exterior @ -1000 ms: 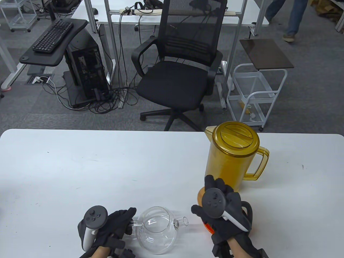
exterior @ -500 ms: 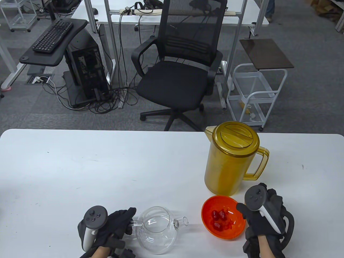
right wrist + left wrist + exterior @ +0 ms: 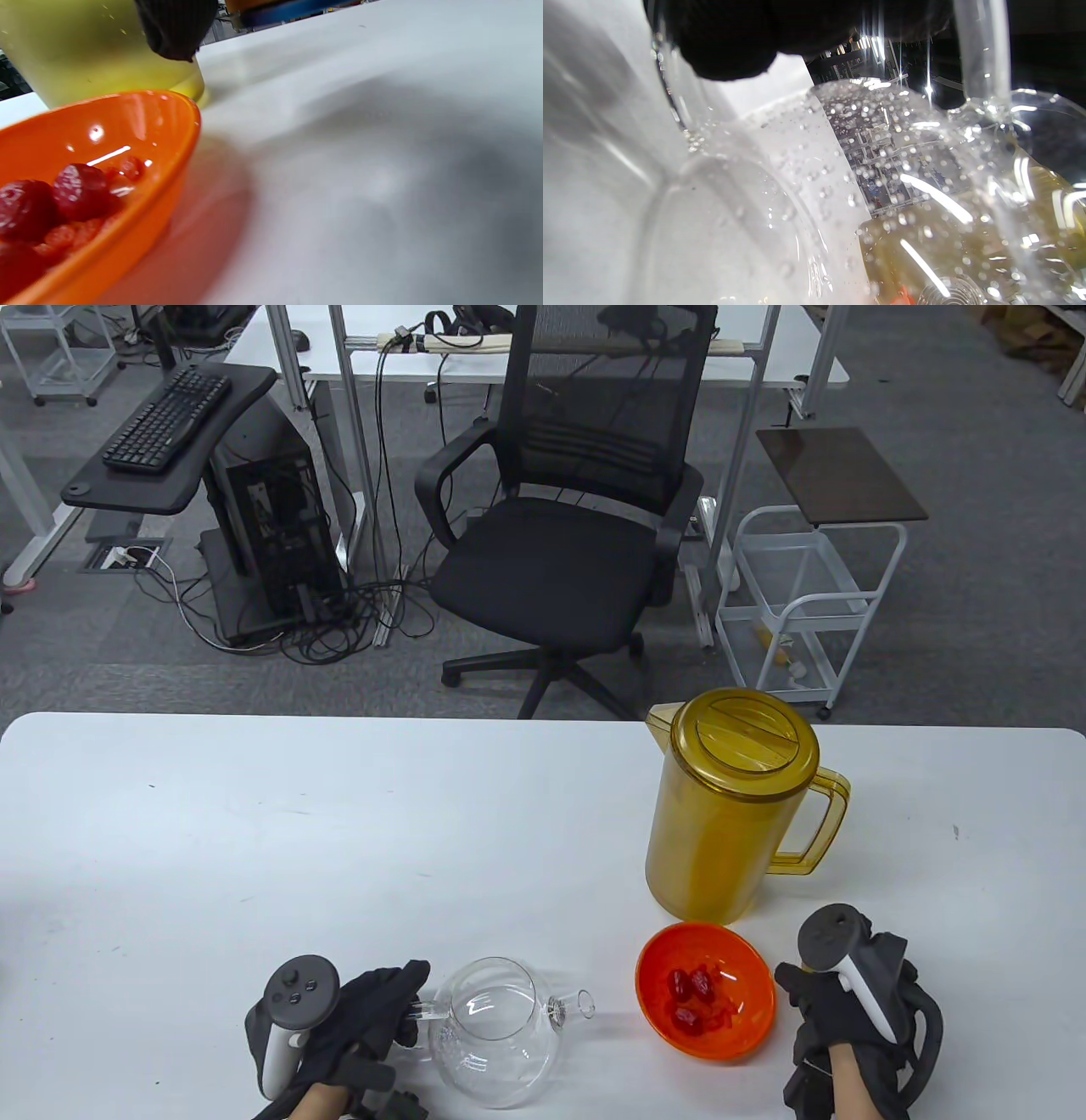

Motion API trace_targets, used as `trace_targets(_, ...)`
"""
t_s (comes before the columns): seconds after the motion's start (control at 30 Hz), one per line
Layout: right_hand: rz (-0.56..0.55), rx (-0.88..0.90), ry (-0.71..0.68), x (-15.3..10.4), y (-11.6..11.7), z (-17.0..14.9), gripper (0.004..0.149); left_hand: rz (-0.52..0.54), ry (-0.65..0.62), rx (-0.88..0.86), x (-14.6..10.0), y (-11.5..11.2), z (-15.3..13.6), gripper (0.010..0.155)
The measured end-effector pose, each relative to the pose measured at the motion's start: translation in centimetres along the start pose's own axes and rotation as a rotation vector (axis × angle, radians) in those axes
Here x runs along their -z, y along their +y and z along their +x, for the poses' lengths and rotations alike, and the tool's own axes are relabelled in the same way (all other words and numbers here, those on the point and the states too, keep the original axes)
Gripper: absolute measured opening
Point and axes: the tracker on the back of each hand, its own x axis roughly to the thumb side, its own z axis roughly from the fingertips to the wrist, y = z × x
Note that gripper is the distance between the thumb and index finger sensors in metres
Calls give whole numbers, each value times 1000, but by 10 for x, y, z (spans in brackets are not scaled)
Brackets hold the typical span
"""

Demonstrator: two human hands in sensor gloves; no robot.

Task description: Make wolfberry and red date tea

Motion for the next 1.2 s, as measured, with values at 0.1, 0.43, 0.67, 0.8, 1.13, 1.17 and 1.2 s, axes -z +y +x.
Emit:
trace_targets(0.1,32,-2,21,6,8,-6,94,-1,-1,0,0,0,0,38)
trace_targets(0.43,114,-13,46,18,30,-18,96,0,-2,3,0,0,0,38)
trace_targets(0.67,146,-37,34,23,43,-17,96,4,-1,2,0,0,0,38)
trace_targets(0.8,171,-43,28,26,48,-17,97,5,0,1,0,0,0,37)
trace_targets(1.13,221,-29,40,29,56,-19,98,6,-1,2,0,0,0,37)
trace_targets(1.17,211,-23,37,29,55,-20,98,6,-1,2,0,1,0,37)
trace_targets(1.2,210,-21,36,30,56,-20,98,6,-1,3,0,1,0,37)
